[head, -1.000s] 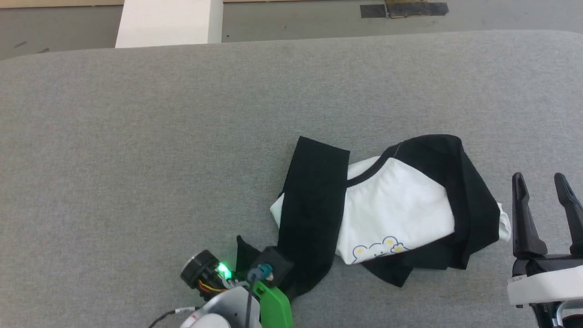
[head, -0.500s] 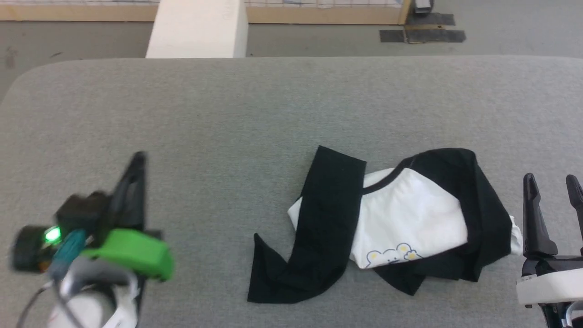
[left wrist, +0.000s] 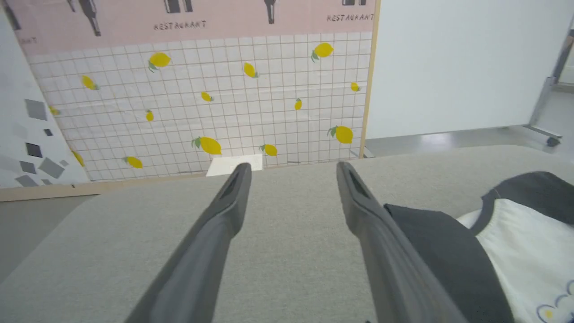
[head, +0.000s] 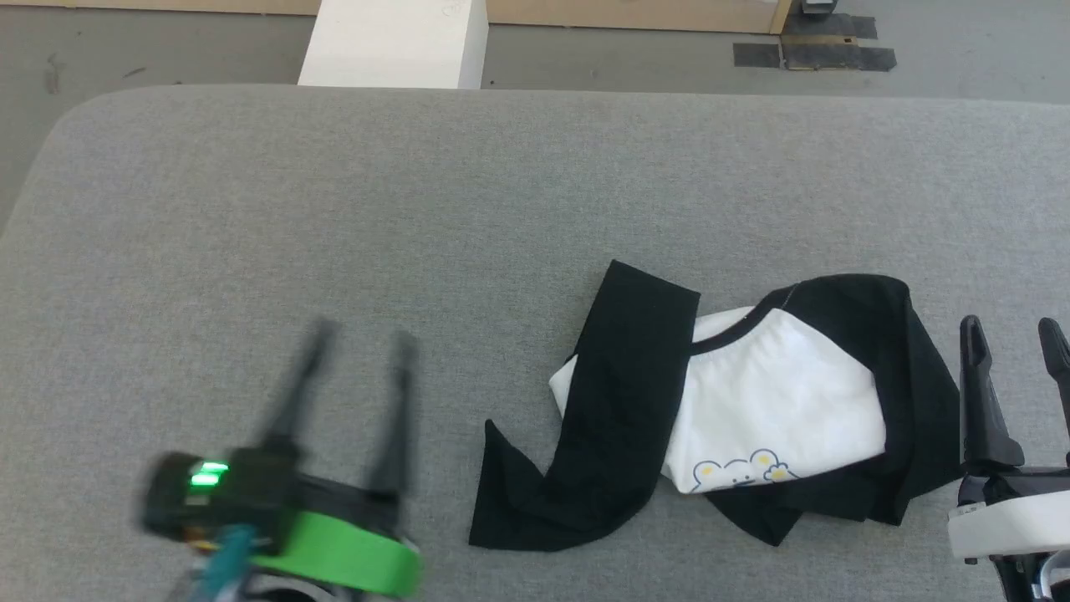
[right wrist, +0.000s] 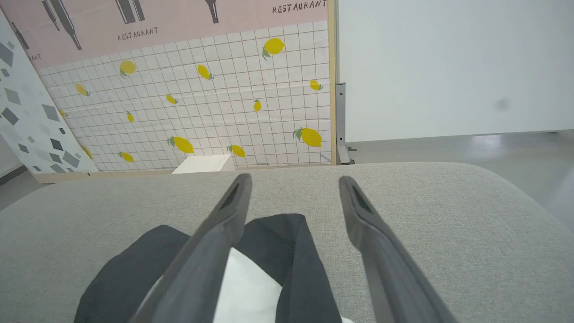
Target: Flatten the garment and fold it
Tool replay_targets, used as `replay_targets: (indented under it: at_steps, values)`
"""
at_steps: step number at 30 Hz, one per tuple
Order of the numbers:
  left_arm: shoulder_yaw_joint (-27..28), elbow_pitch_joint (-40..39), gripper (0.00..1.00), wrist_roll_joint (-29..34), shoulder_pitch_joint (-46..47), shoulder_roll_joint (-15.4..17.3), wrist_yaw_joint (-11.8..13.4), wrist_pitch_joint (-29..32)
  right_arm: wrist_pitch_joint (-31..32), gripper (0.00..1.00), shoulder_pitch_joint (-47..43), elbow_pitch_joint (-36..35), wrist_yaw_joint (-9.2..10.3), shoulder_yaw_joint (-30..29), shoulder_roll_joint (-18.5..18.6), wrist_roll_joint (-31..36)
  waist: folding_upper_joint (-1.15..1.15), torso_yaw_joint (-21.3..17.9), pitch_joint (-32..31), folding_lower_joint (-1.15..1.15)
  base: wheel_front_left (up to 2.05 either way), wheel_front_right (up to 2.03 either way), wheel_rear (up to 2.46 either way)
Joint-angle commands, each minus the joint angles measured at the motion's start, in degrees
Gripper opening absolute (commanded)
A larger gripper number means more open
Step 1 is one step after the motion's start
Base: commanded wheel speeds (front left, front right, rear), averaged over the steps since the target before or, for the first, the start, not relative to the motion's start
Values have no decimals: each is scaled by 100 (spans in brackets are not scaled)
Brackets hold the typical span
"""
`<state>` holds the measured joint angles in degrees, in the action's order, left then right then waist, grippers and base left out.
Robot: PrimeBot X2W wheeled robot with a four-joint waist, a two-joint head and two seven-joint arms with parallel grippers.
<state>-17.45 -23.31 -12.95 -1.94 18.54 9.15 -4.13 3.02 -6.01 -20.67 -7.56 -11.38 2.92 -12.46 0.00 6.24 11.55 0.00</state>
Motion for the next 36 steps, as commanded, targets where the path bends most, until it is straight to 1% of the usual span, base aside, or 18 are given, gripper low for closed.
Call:
replay_targets:
  at_steps: [1,4,6,8,10,11,13,16,24,25,26,28,30,33,36]
  values:
    - [-228,78,100,-114,61,-15,-205,249,16,100,43,-23,8,-7,-4,39,0,-20,19,0,0,0,0]
    - [-786,225,100,-336,258,-22,-674,888,43,100,41,-23,8,16,-4,16,0,-52,90,0,0,0,0]
    - [-1112,377,100,-420,414,-36,-937,1263,51,100,55,-19,8,36,-4,11,0,-74,153,0,0,0,0]
    - [-1347,635,100,-496,571,-29,-1160,1582,51,100,84,-9,8,58,-4,10,0,-104,221,0,0,0,0]
    - [-1589,980,100,-493,743,25,-1329,1924,57,100,117,16,8,99,-4,0,0,-153,290,0,0,0,0]
    - [-1683,1175,100,-549,809,1,-1374,2101,55,100,139,28,8,119,-4,-3,0,-180,328,0,0,0,0]
    - [-1903,1522,100,-513,951,63,-1452,2494,50,100,176,51,8,145,-4,-6,0,-238,398,0,0,0,0]
    - [-2118,1876,100,-405,1149,101,-1503,2821,35,100,226,82,8,160,-4,-7,0,-322,492,0,0,0,0]
    - [-2440,2530,100,-112,1507,80,-1548,2916,-5,100,314,156,8,153,-4,1,0,-472,647,0,0,0,0]
    - [-2505,2650,41,-123,1557,38,-1561,2885,-10,100,330,181,8,153,-4,6,0,-486,644,0,0,0,0]
    - [-2526,2673,0,-125,1583,19,-1566,2845,-12,100,335,192,8,151,-4,7,0,-487,635,0,0,0,0]
    - [-2500,2693,0,-197,1599,-34,-1565,2757,-18,100,338,223,8,134,-4,7,0,-472,579,0,0,0,0]
    - [-2380,2602,0,-294,1583,-66,-1491,2614,-27,100,324,251,8,118,-4,3,0,-436,494,0,0,0,0]
    - [-2101,2283,0,-457,1501,-56,-1298,2395,-41,100,281,296,8,88,-4,1,0,-352,321,0,0,0,0]
    - [-1749,1784,0,-601,1352,62,-1058,2212,-57,100,216,351,8,84,-4,-13,0,-246,95,0,0,0,0]
